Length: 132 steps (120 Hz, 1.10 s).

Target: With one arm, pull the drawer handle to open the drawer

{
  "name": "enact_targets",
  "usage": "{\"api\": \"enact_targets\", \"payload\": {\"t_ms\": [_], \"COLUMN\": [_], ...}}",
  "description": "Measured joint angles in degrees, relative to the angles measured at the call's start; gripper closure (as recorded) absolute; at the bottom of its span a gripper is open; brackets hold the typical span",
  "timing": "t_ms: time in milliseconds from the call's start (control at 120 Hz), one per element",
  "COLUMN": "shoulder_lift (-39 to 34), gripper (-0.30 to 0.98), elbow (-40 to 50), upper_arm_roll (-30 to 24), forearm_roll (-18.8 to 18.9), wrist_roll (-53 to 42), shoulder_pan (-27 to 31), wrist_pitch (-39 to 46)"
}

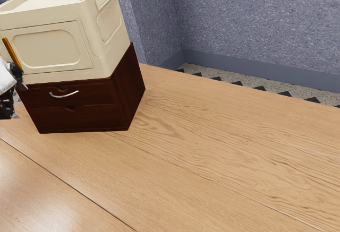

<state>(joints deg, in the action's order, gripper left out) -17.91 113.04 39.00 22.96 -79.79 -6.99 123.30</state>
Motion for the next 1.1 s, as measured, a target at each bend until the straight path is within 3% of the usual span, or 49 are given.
{"api": "enact_targets", "payload": {"t_ms": [292, 683, 1100], "shoulder_lift": [2.57, 6.22, 12.13], "gripper": [0.00, 0.00, 0.00], "elbow": [-0.07, -0.37, -2.79], "upper_arm_roll": [4.19, 4.57, 4.54], "forearm_roll": [-0.17, -1.53, -6.14], "wrist_roll": [-0.21, -0.33, -0.83], "shoulder_pan": [-4.46, -4.85, -4.60], "wrist_pitch": [2.36, 4.59, 6.39]}}
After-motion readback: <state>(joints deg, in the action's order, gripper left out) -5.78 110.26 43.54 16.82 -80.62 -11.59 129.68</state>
